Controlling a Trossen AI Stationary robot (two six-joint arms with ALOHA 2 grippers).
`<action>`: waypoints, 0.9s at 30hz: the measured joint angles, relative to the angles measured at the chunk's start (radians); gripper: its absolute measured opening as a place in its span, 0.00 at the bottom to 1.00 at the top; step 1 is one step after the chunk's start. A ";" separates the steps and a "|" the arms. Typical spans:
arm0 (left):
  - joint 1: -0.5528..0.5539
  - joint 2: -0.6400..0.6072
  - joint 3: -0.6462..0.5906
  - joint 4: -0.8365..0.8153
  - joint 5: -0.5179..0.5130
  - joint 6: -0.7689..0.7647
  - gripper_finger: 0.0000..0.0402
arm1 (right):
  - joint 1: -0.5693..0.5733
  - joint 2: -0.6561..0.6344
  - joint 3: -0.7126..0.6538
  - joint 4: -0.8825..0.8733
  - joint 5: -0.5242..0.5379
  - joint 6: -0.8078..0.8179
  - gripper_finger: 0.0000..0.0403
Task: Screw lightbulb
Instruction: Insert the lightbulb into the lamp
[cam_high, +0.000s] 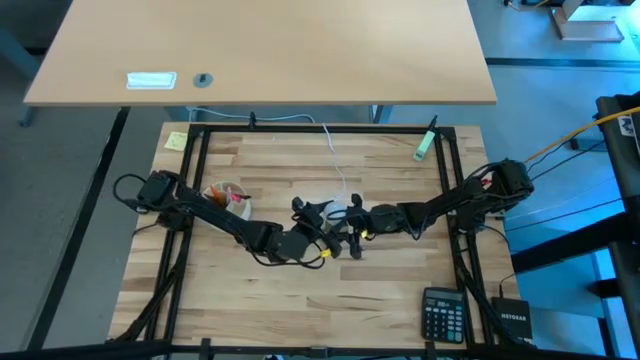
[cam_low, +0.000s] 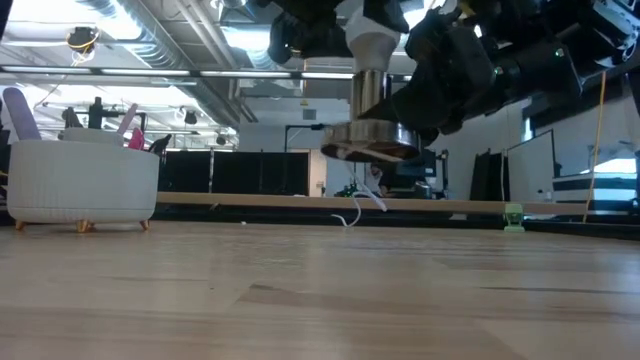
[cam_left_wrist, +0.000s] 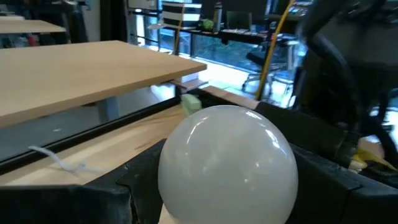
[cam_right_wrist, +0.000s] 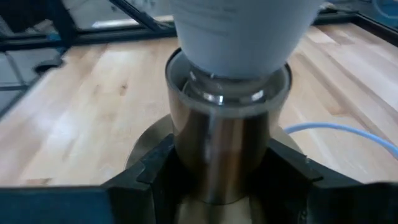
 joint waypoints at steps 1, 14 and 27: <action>0.000 -0.001 0.000 0.017 0.017 0.011 0.64 | 0.000 -0.002 0.000 0.010 -0.016 -0.002 0.45; 0.000 -0.066 0.003 0.074 0.385 0.043 0.64 | 0.068 -0.188 0.013 -0.122 -0.178 -0.040 0.45; -0.002 -0.071 0.078 -0.112 0.573 0.029 0.64 | 0.139 -0.194 0.110 -0.324 -0.221 -0.015 0.45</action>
